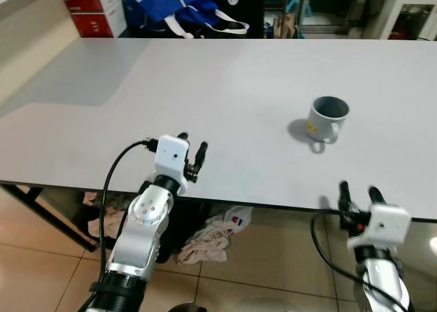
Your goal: Setting the table
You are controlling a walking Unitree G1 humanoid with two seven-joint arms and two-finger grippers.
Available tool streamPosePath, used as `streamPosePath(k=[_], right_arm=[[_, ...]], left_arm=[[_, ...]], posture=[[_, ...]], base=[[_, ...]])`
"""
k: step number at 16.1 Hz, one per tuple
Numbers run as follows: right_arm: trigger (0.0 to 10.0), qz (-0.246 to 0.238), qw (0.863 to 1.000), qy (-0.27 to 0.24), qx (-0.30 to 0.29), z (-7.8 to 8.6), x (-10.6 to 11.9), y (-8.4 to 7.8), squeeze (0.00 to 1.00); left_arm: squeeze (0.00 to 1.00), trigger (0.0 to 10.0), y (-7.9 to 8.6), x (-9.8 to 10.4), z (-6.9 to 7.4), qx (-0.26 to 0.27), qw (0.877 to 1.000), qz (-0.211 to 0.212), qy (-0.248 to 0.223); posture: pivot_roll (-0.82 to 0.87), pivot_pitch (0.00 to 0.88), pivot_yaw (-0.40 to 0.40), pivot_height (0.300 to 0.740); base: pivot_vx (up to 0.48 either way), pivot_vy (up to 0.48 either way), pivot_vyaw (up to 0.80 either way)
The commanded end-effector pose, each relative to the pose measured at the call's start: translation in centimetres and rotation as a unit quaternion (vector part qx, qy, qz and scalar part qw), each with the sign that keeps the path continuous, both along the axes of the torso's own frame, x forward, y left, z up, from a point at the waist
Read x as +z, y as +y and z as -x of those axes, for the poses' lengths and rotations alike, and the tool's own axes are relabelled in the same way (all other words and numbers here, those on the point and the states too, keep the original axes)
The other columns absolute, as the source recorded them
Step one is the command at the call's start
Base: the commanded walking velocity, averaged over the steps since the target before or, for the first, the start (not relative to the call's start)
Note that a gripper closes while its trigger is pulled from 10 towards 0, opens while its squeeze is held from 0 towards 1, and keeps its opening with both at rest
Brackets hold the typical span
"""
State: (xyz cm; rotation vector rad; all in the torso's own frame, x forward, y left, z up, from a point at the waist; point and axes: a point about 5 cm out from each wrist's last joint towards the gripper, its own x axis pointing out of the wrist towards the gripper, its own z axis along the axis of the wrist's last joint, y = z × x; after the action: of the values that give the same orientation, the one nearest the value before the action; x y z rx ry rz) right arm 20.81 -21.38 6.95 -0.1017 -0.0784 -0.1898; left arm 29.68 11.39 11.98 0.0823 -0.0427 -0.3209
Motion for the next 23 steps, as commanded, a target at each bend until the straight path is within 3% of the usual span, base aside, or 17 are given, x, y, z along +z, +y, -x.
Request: streamPosePath(k=[1,3,7,11,17,23], right_arm=[[10.0,0.003,1.0,-0.005,0.002,-0.6,0.4,-0.1,0.0],[10.0,0.0,1.0,-0.017,0.0,-1.7,1.1,-0.3,0.0],[10.0,-0.029,0.999,-0.017,-0.003,-2.2,1.4,-0.5,0.0],[10.0,-0.028,1.0,-0.008,-0.003,-2.5,1.3,-0.5,0.0],[10.0,-0.026,1.0,0.002,-0.002,-2.7,1.1,-0.3,0.0],[10.0,-0.012,1.0,0.002,0.001,-2.5,1.4,-0.5,0.0]], left_arm=[[0.0,10.0,-0.6,0.9,-0.5,-0.012,1.0,0.011,-0.007],[0.0,10.0,-1.6,0.8,-0.9,-0.022,0.999,0.031,0.008],[0.0,10.0,-1.9,0.5,-0.9,-0.02,0.999,0.043,0.024],[0.0,10.0,-2.2,0.7,-1.2,-0.038,0.997,0.064,0.028],[0.0,10.0,-2.4,0.9,-2.2,-0.031,0.998,0.053,0.028],[0.0,10.0,-3.0,0.8,-2.3,-0.029,0.999,0.035,0.027]], posture=[[0.0,0.0,0.1,0.735],[0.0,0.0,0.096,0.735],[0.0,0.0,0.08,0.735],[0.0,0.0,0.088,0.735],[0.0,0.0,0.086,0.735],[-0.01,0.0,0.094,0.735]], base=[[0.0,0.0,0.0],[0.0,0.0,0.0],[-0.278,0.0,0.0],[-0.104,0.406,0.0],[0.0,0.313,0.0],[0.0,0.342,0.08]])
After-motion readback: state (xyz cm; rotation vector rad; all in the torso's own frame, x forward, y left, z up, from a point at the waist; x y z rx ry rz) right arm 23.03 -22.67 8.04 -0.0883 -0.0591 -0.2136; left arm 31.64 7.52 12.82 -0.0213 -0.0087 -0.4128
